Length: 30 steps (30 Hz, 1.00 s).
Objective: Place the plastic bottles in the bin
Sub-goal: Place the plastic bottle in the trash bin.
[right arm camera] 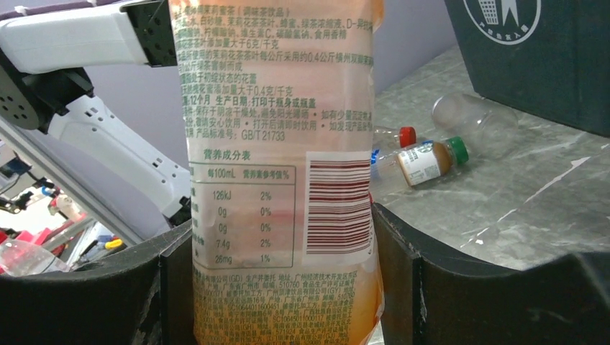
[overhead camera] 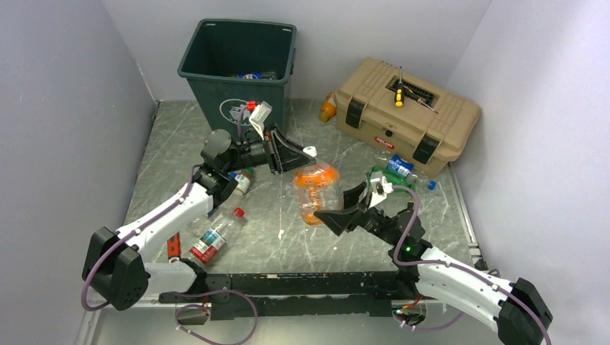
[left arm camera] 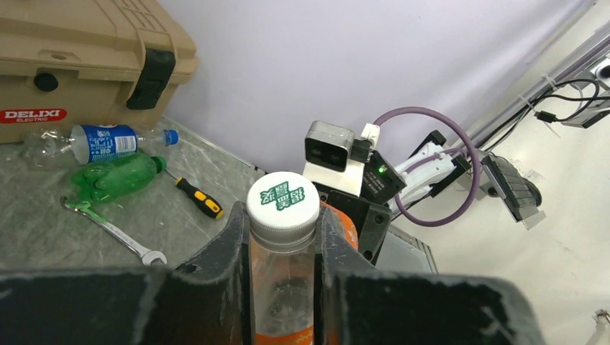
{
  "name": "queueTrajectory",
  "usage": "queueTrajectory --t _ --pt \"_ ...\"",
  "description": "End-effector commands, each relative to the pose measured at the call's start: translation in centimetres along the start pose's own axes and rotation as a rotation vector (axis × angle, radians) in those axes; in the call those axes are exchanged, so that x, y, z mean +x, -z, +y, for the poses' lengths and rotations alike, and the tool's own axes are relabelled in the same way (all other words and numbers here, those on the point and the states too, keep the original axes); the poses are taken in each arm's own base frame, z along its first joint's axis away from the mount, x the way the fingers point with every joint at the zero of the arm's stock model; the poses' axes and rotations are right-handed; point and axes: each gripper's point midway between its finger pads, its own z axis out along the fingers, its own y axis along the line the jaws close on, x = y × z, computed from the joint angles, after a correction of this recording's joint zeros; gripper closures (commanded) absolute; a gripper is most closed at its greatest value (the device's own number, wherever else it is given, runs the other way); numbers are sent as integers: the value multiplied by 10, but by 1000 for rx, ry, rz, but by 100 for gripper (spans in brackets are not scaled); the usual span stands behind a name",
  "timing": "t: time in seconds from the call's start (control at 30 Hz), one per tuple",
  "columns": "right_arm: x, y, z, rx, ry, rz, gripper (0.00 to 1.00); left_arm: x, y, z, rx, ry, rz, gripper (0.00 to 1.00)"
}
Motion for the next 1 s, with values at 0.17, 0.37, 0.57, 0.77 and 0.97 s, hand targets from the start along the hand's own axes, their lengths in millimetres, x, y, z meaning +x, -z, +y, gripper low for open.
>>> queueTrajectory --t 0.17,0.37,0.57,0.77,0.97 --pt "-7 -8 2 44 56 93 19 -19 0 -23 24 -150 -14 100" --pt "-26 -5 9 73 140 139 0 -15 6 -27 -7 -222 76 100" --pt "-18 -17 2 99 162 264 10 -13 10 -33 6 -228 98 100" --pt "-22 -26 10 47 137 211 39 -12 10 -41 37 -183 81 100" --pt "-24 -28 13 26 127 186 63 -17 9 -46 46 -146 53 69"
